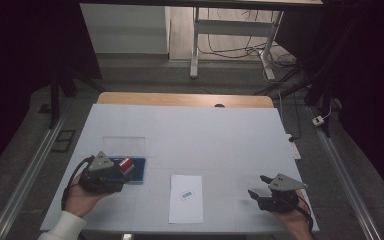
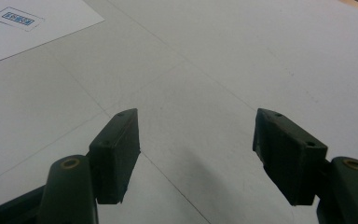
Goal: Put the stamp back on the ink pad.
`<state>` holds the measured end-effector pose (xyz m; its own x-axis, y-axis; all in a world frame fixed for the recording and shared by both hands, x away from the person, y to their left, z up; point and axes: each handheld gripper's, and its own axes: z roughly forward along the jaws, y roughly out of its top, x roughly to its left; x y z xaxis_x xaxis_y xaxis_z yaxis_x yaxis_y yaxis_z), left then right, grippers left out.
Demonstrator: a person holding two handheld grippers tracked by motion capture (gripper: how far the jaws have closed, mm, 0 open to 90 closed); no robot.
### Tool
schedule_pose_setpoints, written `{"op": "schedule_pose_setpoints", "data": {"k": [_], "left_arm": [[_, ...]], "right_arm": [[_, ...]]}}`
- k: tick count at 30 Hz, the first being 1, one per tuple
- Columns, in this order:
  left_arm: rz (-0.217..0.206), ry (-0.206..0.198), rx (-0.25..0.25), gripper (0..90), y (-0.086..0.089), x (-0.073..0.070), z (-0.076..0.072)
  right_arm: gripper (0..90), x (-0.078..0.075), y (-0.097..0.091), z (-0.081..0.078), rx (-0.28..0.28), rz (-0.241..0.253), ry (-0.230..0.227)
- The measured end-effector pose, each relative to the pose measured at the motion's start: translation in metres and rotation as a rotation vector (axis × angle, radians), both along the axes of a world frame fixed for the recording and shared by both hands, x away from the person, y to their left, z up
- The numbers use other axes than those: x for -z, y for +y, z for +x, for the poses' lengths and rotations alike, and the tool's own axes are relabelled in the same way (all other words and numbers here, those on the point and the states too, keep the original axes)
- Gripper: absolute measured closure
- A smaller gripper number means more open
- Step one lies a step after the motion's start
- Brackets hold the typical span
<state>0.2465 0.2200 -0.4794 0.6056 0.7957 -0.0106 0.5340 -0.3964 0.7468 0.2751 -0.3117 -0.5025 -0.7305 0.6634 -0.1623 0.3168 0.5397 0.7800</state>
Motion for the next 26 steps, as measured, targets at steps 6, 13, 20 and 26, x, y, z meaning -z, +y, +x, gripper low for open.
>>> {"op": "schedule_pose_setpoints", "data": {"k": [6, 13, 20, 26], "left_arm": [[-0.033, -0.017, 0.007, 31.7, -0.001, 0.013, -0.019], [-0.037, -0.023, 0.017, 31.8, -0.003, 0.025, -0.029], [-0.03, -0.032, 0.006, 32.4, -0.002, 0.025, -0.03], [-0.031, -0.028, 0.007, 32.5, -0.002, 0.026, -0.03]], "right_arm": [[31.2, -0.001, -0.002, -0.001, 0.001, 0.001, -0.009], [31.3, -0.002, -0.007, -0.004, -0.007, 0.026, -0.021], [31.4, -0.003, -0.007, -0.004, -0.008, 0.035, -0.03], [31.4, -0.004, -0.007, -0.004, -0.013, 0.038, -0.033]]}}
